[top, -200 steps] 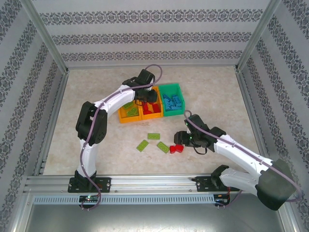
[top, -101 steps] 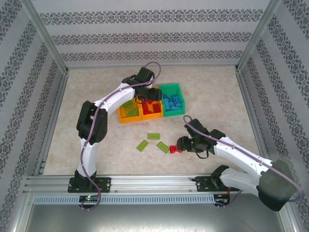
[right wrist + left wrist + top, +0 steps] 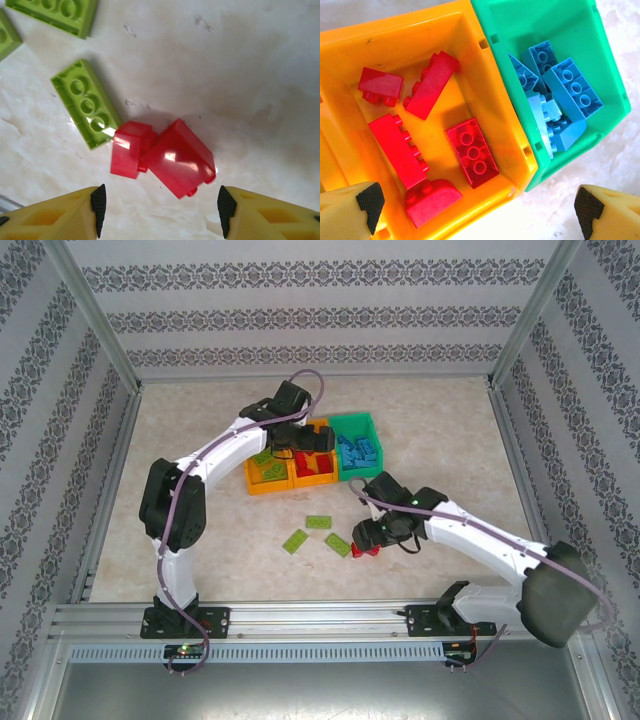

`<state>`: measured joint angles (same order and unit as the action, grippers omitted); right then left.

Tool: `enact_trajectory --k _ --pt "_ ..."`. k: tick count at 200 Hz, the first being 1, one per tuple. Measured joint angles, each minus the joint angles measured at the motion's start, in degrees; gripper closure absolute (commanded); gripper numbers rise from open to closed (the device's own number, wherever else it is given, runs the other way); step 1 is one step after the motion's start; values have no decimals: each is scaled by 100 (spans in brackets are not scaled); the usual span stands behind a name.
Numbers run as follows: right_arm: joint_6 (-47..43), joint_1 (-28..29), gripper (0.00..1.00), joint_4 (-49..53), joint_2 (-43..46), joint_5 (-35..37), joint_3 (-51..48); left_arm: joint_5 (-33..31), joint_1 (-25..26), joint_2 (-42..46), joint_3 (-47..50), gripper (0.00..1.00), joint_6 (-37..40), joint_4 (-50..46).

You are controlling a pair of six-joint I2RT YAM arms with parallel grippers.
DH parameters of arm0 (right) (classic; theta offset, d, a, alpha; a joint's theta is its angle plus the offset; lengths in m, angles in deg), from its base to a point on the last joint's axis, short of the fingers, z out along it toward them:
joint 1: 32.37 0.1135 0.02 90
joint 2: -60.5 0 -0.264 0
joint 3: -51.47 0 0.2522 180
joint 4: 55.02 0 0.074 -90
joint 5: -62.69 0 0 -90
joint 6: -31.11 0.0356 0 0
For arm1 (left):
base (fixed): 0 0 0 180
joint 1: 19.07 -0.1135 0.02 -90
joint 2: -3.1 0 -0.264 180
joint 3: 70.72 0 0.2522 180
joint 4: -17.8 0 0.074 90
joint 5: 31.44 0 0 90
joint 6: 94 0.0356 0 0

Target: Sort the legos into containers by color

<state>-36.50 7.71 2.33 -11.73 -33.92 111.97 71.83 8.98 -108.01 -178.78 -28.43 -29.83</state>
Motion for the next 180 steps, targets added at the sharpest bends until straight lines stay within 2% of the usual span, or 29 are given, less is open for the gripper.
enact_trajectory --k 30,57,104,149,180 --pt "-146 321 32 424 -741 216 369 -2 0 326 435 0 -4 33" --pt "-133 625 31 787 -837 420 286 -20 0 601 914 0 17 39" --pt "-116 492 34 1043 -883 774 348 33 -2 723 1379 1 37 136" --pt "-138 433 35 1056 -1526 855 553 133 -4 734 1464 0 61 188" --pt "-166 426 39 1080 -1910 874 809 138 -7 796 1506 1 85 227"
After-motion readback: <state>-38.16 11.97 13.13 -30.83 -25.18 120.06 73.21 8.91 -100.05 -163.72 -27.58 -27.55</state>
